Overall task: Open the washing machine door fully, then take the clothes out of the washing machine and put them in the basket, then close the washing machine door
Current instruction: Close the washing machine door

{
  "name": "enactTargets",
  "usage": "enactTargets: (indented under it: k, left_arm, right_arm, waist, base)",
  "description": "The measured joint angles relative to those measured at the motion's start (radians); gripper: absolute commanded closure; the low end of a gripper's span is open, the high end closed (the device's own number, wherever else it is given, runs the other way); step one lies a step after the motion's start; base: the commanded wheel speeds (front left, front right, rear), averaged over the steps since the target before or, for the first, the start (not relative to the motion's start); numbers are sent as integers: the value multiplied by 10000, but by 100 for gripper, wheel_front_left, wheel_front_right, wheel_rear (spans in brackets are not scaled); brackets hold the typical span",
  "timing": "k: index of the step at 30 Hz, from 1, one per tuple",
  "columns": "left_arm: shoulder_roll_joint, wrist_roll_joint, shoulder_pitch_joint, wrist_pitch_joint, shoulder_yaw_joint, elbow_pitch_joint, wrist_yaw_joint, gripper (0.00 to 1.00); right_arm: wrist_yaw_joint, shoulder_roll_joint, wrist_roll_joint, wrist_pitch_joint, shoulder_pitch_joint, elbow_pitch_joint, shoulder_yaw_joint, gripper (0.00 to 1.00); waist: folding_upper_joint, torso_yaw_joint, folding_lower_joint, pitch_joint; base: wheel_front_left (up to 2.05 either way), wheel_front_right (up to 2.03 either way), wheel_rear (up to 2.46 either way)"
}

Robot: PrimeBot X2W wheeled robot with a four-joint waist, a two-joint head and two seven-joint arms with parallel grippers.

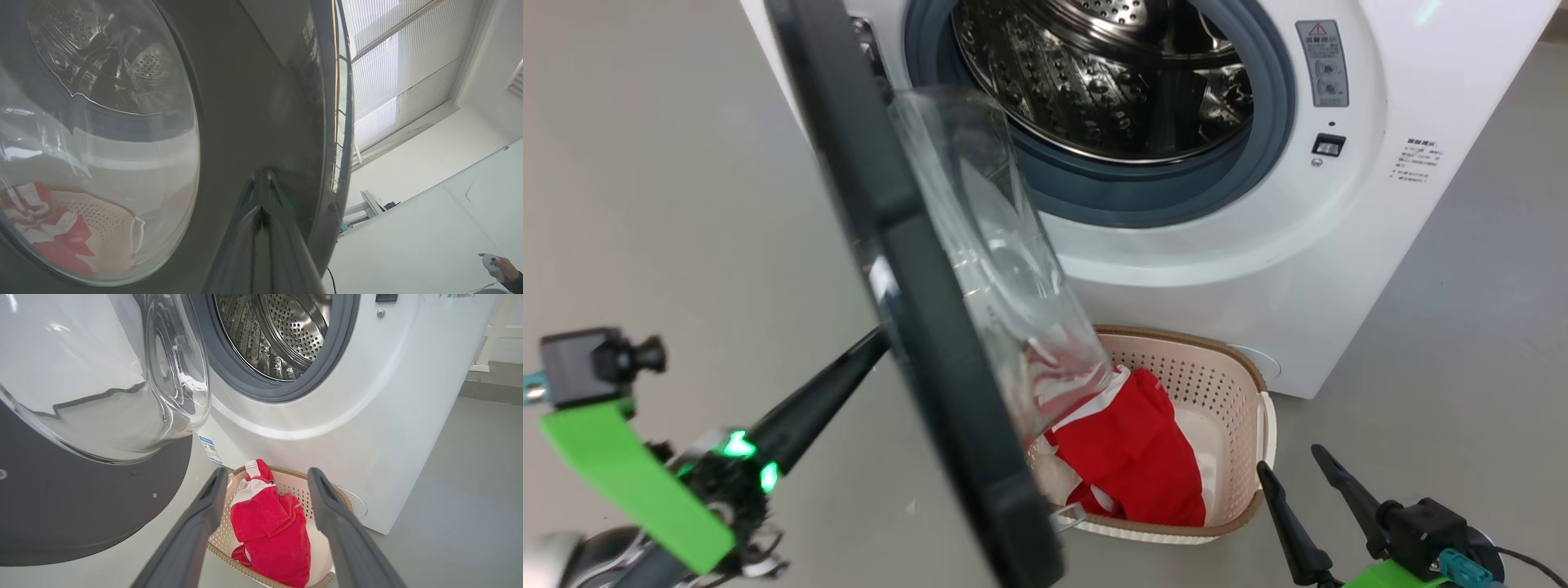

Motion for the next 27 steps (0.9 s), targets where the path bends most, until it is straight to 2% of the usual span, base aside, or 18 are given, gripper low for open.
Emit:
enactTargets:
  k: [7,19,27]
  left_arm:
    - [-715,995,-1017,-752,-1101,215,-2,100]
    - [-895,2406,-2282,-2704,-2635,1469,-2,100]
    - [-991,2529,-3320,-3760,-3622,2215,-2,100]
  right_arm:
    - [0,0,0,0,-224,-54,-100,0]
    - [0,-6,-10,0,-253,-127,-238,0]
    - [0,-15,-12,0,-492,-167,-385,0]
  waist:
    - [0,-118,0,173]
    - [0,-375,0,552]
    - [0,-579,0,799]
  base:
    - [0,0,0]
    - [0,0,0]
    - [0,0,0]
